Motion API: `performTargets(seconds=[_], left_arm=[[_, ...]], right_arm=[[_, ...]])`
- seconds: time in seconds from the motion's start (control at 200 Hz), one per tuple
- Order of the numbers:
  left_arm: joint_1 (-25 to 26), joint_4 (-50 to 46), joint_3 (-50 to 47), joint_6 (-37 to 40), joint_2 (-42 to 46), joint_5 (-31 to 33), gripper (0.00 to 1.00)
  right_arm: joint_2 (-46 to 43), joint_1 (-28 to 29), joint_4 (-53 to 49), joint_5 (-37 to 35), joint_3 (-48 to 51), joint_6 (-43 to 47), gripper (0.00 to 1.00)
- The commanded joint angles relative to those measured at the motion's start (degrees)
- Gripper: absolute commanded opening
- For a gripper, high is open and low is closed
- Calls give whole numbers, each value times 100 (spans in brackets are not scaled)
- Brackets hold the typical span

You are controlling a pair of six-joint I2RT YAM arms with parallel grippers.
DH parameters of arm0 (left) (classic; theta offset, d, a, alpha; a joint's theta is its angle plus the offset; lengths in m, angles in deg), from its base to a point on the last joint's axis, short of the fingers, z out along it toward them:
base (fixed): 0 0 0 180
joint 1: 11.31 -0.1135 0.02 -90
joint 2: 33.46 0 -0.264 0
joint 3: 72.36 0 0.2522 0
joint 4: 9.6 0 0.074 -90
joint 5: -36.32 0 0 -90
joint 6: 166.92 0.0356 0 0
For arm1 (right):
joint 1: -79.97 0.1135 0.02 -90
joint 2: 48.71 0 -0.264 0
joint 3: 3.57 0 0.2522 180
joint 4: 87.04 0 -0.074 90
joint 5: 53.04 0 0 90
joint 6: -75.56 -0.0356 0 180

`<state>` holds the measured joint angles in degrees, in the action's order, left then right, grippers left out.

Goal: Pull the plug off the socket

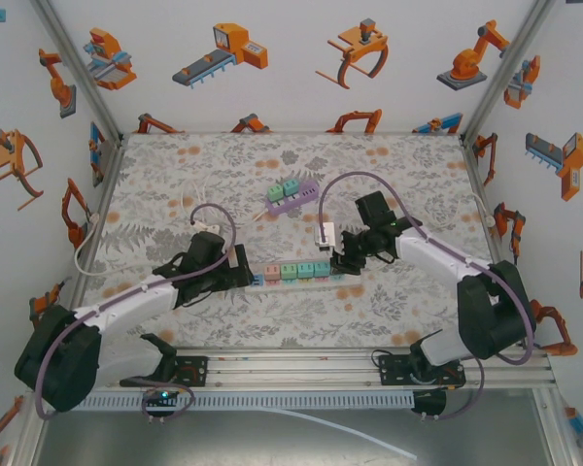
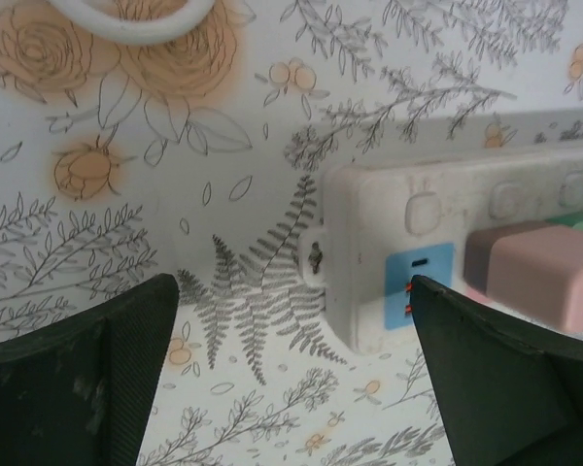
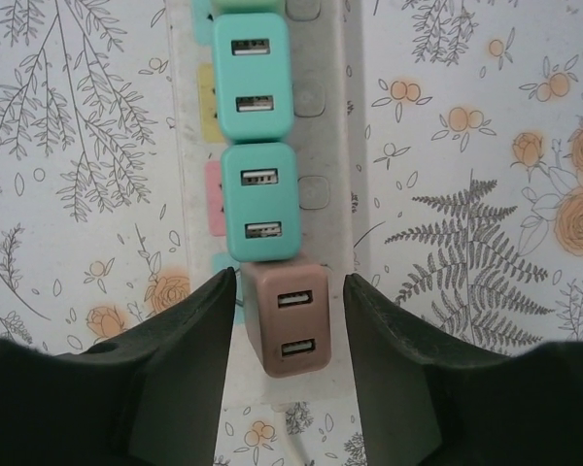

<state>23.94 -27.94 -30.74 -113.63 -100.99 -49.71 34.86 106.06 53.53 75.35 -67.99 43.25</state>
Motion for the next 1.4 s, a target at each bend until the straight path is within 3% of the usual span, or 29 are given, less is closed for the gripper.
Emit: performTargets(seconds=[0.0, 0.17, 0.551, 0.911, 1.252, 1.392], left_arm=[[-20, 313, 71, -39, -209, -220, 100], [-2, -123, 304, 83, -578, -164, 98], [403, -1253, 453, 303, -920, 898, 90], [881, -1644, 810, -44, -1770, 1589, 90], [956, -1631, 904, -85, -1113, 1799, 89], [952, -1249, 872, 276, -674, 1362, 90]], right_arm=[[79, 19, -303, 97, -222, 202, 45], [177, 19, -582, 81, -394, 330, 39], [134, 19, -877, 114, -688, 330, 25], [-49, 19, -1039, 183, -757, 322, 22], [-800, 20, -1011, 19, -629, 128, 19], [-1341, 24, -728, -99, -475, -397, 17]])
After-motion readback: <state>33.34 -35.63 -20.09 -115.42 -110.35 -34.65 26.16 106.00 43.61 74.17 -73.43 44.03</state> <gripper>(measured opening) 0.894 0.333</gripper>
